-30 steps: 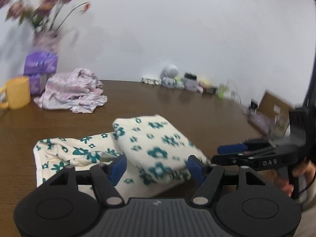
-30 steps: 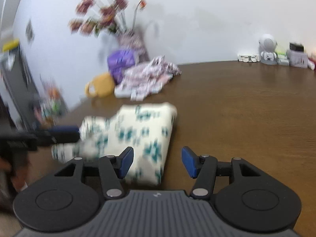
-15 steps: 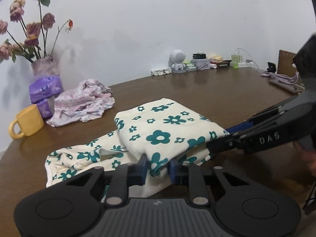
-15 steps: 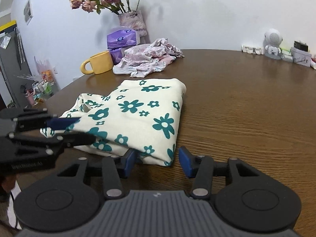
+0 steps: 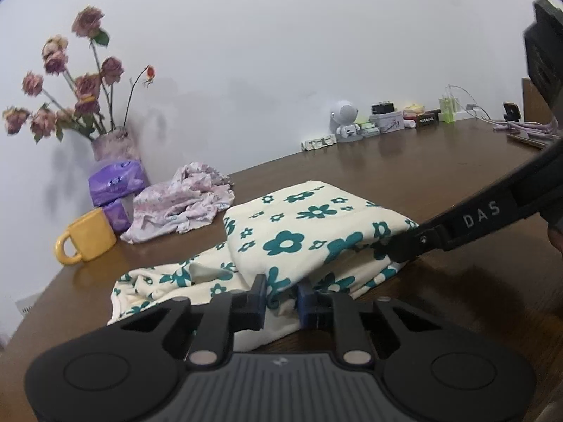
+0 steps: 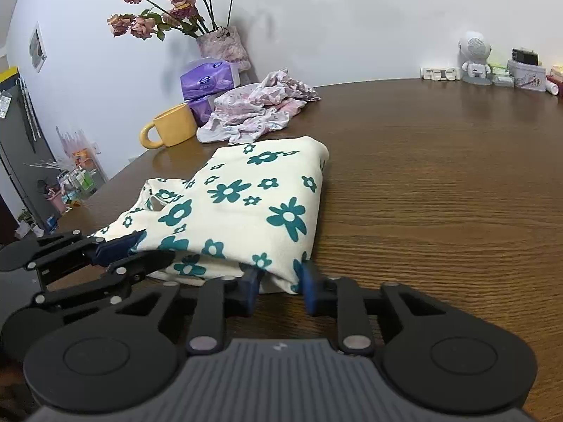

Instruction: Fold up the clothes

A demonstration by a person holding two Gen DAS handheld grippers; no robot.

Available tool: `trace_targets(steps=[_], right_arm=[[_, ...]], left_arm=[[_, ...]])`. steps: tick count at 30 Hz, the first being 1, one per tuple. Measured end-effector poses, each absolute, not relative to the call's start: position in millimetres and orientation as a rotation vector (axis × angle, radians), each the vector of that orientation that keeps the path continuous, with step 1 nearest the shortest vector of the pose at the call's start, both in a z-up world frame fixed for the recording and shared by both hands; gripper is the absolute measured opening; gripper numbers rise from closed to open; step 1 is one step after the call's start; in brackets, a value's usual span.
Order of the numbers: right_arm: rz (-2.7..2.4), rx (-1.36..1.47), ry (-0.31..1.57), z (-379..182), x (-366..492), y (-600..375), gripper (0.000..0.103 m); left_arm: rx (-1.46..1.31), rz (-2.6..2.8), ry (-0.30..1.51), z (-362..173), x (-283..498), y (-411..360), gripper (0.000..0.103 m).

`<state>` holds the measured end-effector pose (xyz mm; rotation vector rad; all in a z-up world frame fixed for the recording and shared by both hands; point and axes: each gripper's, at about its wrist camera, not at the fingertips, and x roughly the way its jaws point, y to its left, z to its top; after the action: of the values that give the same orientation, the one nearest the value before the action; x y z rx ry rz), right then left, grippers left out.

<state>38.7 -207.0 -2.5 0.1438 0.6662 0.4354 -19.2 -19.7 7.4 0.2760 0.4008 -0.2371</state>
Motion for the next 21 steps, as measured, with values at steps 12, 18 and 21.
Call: trace_targets(steps=[12,18,21], right_arm=[[0.424,0.186,0.653,-3.6,35.1,-214.6,0.017],[0.416,0.206,0.665,-6.1,37.2,-218.1,0.005],[0.417,0.207,0.655,-4.7,33.9,-219.0,0.009]], left_arm=[[0.274,-0.224,0.492,-0.2,-16.7,-25.0,0.012],[0.208,-0.235,0.512,7.2,-14.9,-16.3,0.022],[0.214,-0.230,0.495,10.3,-18.5,-17.3,0.024]])
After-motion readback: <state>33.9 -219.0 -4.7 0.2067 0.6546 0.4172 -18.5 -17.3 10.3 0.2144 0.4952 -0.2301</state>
